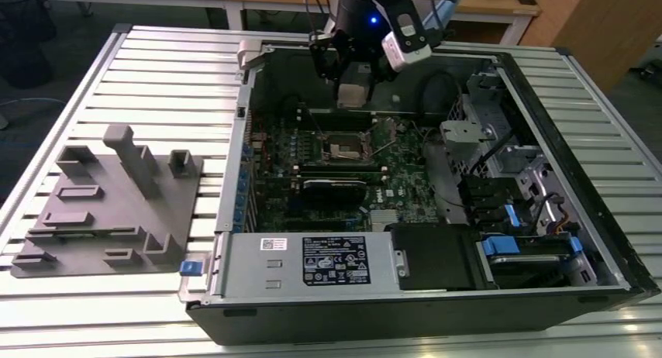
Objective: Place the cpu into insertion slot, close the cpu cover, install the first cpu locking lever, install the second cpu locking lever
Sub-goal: 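Place the cpu into insertion slot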
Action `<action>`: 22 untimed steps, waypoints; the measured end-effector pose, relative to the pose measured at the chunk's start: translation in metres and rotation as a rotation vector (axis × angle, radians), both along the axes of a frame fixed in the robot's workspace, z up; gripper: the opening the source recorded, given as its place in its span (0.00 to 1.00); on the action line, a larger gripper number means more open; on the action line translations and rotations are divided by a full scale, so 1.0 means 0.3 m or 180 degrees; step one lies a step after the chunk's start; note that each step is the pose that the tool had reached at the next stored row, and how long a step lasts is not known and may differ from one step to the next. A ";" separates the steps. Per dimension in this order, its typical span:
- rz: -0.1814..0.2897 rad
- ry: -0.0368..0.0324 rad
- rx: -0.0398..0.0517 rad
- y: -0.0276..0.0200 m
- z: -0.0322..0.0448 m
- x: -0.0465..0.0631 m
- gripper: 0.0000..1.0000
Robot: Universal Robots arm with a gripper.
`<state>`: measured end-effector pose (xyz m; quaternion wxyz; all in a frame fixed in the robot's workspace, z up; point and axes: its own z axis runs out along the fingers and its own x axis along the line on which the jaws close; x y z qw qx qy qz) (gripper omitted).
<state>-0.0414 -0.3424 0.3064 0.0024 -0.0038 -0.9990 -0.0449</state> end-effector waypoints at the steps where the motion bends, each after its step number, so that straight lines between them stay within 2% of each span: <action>1: 0.0000 0.0000 0.0000 0.000 0.000 0.000 0.54; 22: 0.0001 -0.0001 0.0000 -0.001 -0.041 -0.011 0.54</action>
